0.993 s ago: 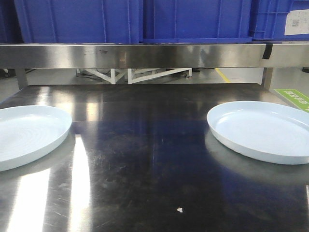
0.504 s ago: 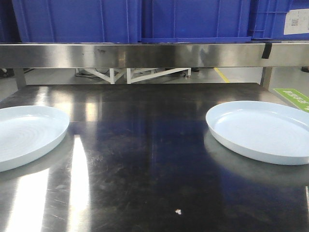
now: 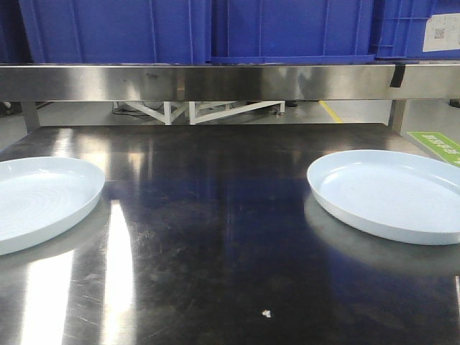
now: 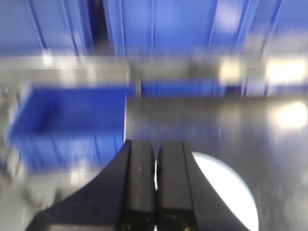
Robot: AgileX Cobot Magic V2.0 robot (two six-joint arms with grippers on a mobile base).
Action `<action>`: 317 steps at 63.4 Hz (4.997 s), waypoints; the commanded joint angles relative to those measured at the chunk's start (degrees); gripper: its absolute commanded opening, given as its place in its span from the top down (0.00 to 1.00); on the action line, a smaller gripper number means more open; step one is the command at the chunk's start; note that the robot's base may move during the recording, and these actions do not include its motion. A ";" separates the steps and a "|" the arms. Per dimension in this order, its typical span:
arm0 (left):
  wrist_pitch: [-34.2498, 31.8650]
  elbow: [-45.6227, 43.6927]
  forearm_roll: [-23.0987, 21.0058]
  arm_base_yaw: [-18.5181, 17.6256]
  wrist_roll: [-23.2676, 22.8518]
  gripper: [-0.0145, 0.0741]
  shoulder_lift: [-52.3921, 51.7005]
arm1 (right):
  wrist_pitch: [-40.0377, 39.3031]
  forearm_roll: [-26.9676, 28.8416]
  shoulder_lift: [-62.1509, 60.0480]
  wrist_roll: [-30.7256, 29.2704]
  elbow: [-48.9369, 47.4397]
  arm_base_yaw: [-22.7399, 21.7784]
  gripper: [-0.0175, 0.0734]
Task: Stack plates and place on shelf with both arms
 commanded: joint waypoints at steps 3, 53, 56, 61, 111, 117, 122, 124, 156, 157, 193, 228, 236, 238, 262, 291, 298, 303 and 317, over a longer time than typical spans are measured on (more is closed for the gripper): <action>6.89 -9.16 -0.20 -0.03 0.23 0.73 10.63 | -4.65 -0.41 -1.22 -0.22 -0.91 -0.03 0.75; 6.34 -7.57 2.48 -0.03 0.23 0.27 39.20 | -4.65 -0.41 -1.22 -0.22 -0.91 -0.03 0.75; 5.13 -6.03 2.39 -0.03 0.23 0.27 39.30 | -4.65 -0.41 -1.22 -0.22 -0.91 -0.03 0.75; 2.87 -3.76 2.35 -0.03 0.23 0.27 39.31 | -4.65 -0.41 -1.22 -0.22 -0.91 -0.03 0.75; -0.60 -2.48 0.02 -0.03 0.23 0.75 46.11 | -4.65 -0.41 -1.22 -0.22 -0.91 -0.03 0.75; -0.64 -2.60 0.02 -0.03 0.23 0.73 46.11 | -4.65 -0.41 -1.22 -0.22 -0.91 -0.03 0.75; -0.51 -3.12 0.02 -0.03 0.23 0.73 45.85 | -4.65 -0.41 -1.22 -0.22 -0.91 -0.03 0.75; -0.35 -3.41 -0.16 -0.03 0.23 0.74 45.43 | -4.65 -0.41 -1.22 -0.22 -0.91 -0.03 0.75; 11.08 -6.13 -20.58 -5.06 8.08 0.74 28.15 | -4.65 -0.41 -1.22 -0.22 -0.91 -0.03 0.75; 11.54 -6.13 -21.31 -6.14 8.07 0.74 27.84 | -4.65 -0.41 -1.22 -0.22 -0.91 -0.03 0.75; 7.31 -5.92 -19.25 -28.45 8.07 0.74 40.13 | -4.65 -0.41 -1.22 -0.22 -0.91 -0.03 0.75; 7.04 -5.92 -18.84 -28.82 8.07 0.62 46.95 | -4.65 -0.41 -1.22 -0.22 -0.91 -0.03 0.75; 6.90 -5.92 -18.80 -28.82 8.07 0.49 45.62 | -4.65 -0.41 -1.22 -0.22 -0.91 -0.03 0.75; 6.46 -5.92 -18.80 -28.82 8.07 0.45 45.02 | -4.65 -0.41 -1.22 -0.22 -0.91 -0.03 0.75; 4.02 -5.92 -10.91 -25.29 7.10 0.36 25.84 | -4.65 -0.41 -1.22 -0.22 -0.91 -0.03 0.75; -11.15 11.32 3.91 -9.67 3.13 0.59 -8.19 | -4.83 -0.29 -1.22 -0.04 -0.93 -0.02 0.75; -13.95 17.82 3.81 -6.29 2.57 0.65 -15.39 | -4.89 -0.15 -1.22 -0.04 -1.19 -0.02 0.75; -15.82 21.29 3.91 -5.41 0.72 0.70 -18.98 | -4.54 0.44 -1.22 -0.04 -1.93 -0.02 0.75; -22.88 27.59 2.53 -5.41 -0.25 0.74 -21.62 | 0.70 1.47 0.26 -0.04 -11.62 -0.02 0.75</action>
